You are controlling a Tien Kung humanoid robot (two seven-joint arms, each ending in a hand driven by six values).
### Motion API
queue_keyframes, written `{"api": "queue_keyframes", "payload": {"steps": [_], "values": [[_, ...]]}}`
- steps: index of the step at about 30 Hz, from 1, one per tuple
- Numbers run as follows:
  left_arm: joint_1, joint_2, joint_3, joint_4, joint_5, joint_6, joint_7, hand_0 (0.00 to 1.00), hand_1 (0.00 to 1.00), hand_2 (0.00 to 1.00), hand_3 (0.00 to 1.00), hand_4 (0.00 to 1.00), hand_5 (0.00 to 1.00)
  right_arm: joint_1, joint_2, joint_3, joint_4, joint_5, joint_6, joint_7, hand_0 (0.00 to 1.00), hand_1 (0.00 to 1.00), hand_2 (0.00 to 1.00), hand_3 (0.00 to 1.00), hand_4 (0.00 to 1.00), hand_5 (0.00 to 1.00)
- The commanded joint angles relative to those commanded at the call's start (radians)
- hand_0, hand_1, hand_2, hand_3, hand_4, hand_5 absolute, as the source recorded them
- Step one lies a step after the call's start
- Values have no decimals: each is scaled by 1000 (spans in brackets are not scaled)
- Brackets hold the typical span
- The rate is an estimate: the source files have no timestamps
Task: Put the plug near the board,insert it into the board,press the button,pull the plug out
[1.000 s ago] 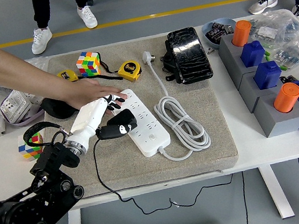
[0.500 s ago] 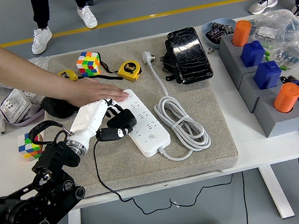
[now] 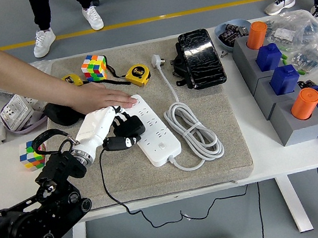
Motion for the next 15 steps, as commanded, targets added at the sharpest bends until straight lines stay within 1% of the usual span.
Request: {"api": "queue_keyframes", "payload": {"steps": [5,6,7,15], "values": [[1,-1,6,6,-33,14,-15,250,338,348,520,786,75,1,0,1,0,0,0,0,569,640,619,550,970,538],[2,-2,6,7,-37,16,-17,241,320,316,499,775,59,1,0,1,0,-1,0,0,569,640,619,550,970,538],[3,-2,6,8,-40,19,-20,241,320,316,499,775,59,1,0,1,1,-1,0,0,569,640,619,550,970,538],[12,1,-14,0,-62,52,-76,235,316,311,502,772,64,-1,1,-1,0,-1,0,0,569,640,619,551,970,537]]}}
